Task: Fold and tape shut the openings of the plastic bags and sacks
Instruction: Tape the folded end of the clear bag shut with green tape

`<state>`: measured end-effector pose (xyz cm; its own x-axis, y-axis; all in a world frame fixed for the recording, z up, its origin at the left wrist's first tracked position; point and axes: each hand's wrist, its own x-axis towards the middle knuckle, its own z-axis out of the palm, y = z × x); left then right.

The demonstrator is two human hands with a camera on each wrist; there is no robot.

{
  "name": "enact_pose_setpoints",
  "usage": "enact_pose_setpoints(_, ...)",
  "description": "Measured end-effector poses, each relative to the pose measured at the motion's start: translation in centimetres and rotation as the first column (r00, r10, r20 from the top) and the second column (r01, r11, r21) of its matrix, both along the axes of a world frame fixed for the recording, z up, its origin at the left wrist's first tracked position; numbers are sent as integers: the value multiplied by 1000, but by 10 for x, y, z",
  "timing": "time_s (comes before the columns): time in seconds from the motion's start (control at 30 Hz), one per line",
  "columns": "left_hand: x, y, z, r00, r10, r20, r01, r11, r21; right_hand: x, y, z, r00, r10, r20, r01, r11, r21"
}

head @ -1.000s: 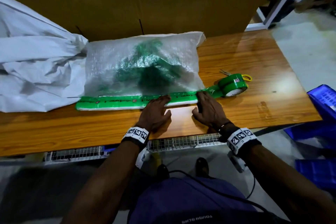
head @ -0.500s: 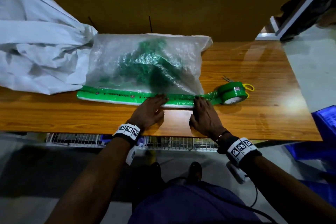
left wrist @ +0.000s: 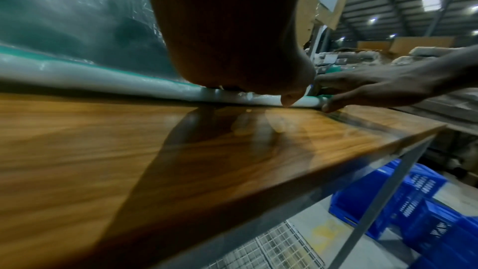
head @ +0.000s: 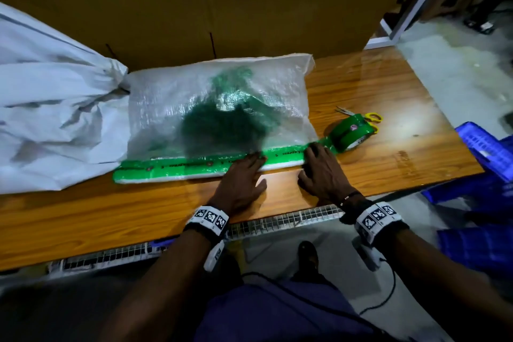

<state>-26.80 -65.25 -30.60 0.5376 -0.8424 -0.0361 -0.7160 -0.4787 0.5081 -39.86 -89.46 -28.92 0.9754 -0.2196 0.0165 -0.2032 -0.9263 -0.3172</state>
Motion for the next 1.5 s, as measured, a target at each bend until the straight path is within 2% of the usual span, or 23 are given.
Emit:
enact_pose_setpoints(0.2,14,12,3,993,-116,22,117,993,-25,20,3,3,996,-81,21,82,996,-23)
enact_pose_setpoints(0.27,19,19,5,987,-144,70,145,989,1,26,7,3,996,-89,3,89,994,-62)
enact_pose_setpoints(0.33,24,29,5,987,-113,118,110,993,33,27,16,4,993,-115,-40,112,991,-69)
enact_pose_setpoints(0.4,28,41,4,990,-52,132,45,997,55,23,29,6,988,-154,-18,153,986,-63)
enact_pose_setpoints(0.47,31,51,3,987,-72,142,57,993,104,21,50,6,992,-123,38,124,992,-30)
enact_pose_setpoints(0.57,29,60,-3,980,-123,158,101,985,141,20,81,-4,994,69,84,-74,996,53)
enact_pose_setpoints(0.63,27,62,-4,979,-125,162,102,985,141,22,88,-14,990,115,85,-123,987,104)
enact_pose_setpoints(0.77,39,72,-3,975,-157,156,133,980,150,21,83,-21,994,98,51,-104,985,140)
enact_pose_setpoints(0.87,56,103,-3,965,-194,178,170,975,145,21,79,-18,993,108,42,-113,983,147)
enact_pose_setpoints(1.2,111,222,3,976,-111,187,82,984,155,18,76,-10,991,129,25,-131,983,129)
enact_pose_setpoints(1.5,116,230,6,978,-97,186,67,984,164,19,83,-2,994,97,-44,-91,989,116)
